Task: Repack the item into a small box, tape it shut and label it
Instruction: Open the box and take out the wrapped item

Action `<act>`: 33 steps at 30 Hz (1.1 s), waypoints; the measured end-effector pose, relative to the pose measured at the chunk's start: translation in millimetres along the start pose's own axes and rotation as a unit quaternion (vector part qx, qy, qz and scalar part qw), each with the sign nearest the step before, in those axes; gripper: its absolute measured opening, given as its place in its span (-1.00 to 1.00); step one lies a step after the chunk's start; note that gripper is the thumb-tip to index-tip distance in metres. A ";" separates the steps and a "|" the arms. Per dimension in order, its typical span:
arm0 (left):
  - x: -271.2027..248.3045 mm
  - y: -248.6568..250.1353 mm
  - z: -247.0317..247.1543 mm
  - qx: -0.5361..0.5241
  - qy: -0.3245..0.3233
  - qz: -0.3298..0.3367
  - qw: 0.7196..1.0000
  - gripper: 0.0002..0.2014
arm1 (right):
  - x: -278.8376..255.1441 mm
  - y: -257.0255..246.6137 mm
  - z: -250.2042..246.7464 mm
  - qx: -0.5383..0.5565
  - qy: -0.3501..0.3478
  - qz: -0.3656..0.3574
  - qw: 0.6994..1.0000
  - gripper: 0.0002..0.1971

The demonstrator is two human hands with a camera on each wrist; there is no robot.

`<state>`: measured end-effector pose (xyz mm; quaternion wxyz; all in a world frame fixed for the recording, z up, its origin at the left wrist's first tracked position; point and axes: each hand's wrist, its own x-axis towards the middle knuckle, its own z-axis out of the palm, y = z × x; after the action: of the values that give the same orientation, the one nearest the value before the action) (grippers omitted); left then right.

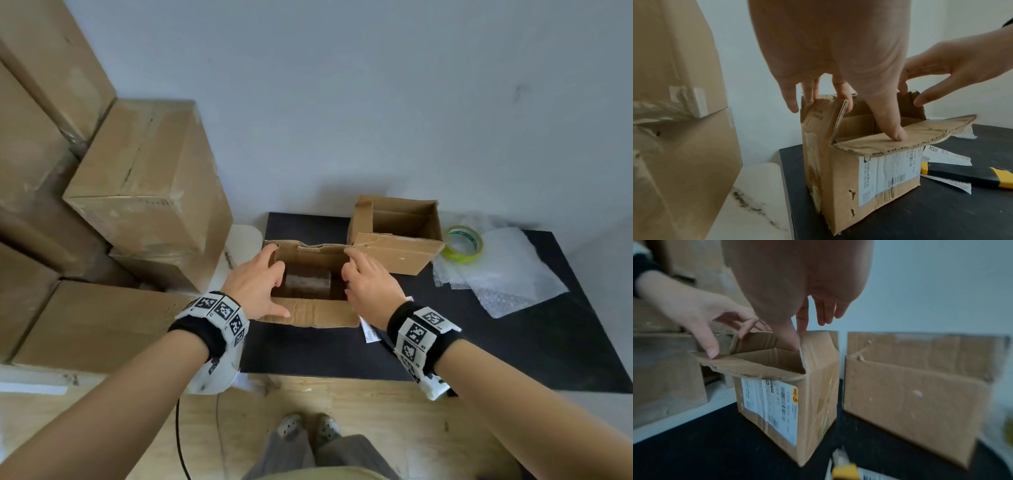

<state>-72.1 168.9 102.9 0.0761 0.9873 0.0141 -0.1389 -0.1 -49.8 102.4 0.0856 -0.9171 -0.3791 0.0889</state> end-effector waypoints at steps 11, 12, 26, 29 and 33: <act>2.1 -18.0 -2.2 -0.034 0.028 0.053 0.998 -0.43 | 50.1 -66.4 2.0 -0.172 -0.201 0.007 0.964 -0.36; 1.5 -17.8 -2.2 -0.030 0.036 0.054 0.997 -0.42 | 55.5 -69.7 2.5 -0.167 -0.224 0.011 0.960 -0.33; 5.6 -21.4 1.1 0.005 0.039 -0.003 0.999 -0.01 | 48.2 5.4 -17.4 -0.017 -0.169 0.069 0.983 -0.30; 8.1 -19.6 2.4 -0.006 0.027 -0.004 1.000 -0.02 | 52.9 2.2 -20.0 -0.026 -0.183 0.075 0.980 -0.31; 7.9 -21.9 0.4 -0.026 0.020 -0.002 0.999 -0.11 | 80.2 -31.8 -13.6 -0.081 -0.248 0.032 0.965 -0.22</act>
<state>-65.7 190.5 97.1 0.1011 0.9875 0.0214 -0.1187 37.2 28.2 114.8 -0.0886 -0.8816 -0.3651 0.2857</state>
